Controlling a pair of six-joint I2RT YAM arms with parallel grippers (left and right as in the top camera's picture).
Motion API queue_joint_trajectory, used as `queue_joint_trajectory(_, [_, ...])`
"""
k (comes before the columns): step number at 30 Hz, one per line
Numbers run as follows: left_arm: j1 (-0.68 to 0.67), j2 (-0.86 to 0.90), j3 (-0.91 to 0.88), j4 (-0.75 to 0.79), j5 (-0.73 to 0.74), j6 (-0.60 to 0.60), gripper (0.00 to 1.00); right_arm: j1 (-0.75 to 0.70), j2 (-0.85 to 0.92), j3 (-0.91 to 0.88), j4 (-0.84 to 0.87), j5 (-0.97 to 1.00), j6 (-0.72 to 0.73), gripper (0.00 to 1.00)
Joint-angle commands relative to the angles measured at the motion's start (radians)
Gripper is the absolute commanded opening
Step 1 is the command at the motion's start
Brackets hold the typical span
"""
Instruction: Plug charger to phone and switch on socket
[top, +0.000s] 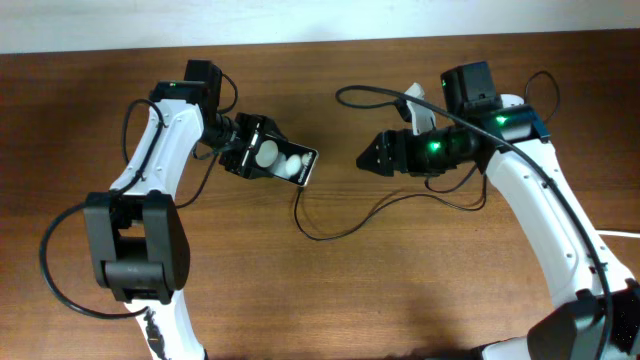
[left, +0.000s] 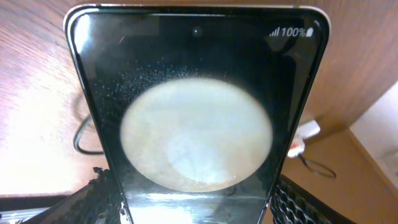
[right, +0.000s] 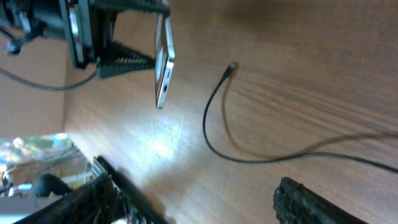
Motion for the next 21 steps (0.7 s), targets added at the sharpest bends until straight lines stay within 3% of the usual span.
queue_joint_trajectory(1, [-0.003,0.001,0.029,-0.005,-0.05,-0.05,0.0,0.008,0.009,-0.017,0.08,0.019,0.104,0.81])
queue_joint_trajectory(13, [-0.103,0.001,0.029,-0.003,-0.126,-0.194,0.0,0.016,0.009,-0.43,0.718,-0.106,0.483,0.7])
queue_joint_trajectory(21, [-0.125,0.001,0.029,0.0,-0.095,-0.225,0.0,0.16,0.009,-0.447,0.791,0.104,0.676,0.69])
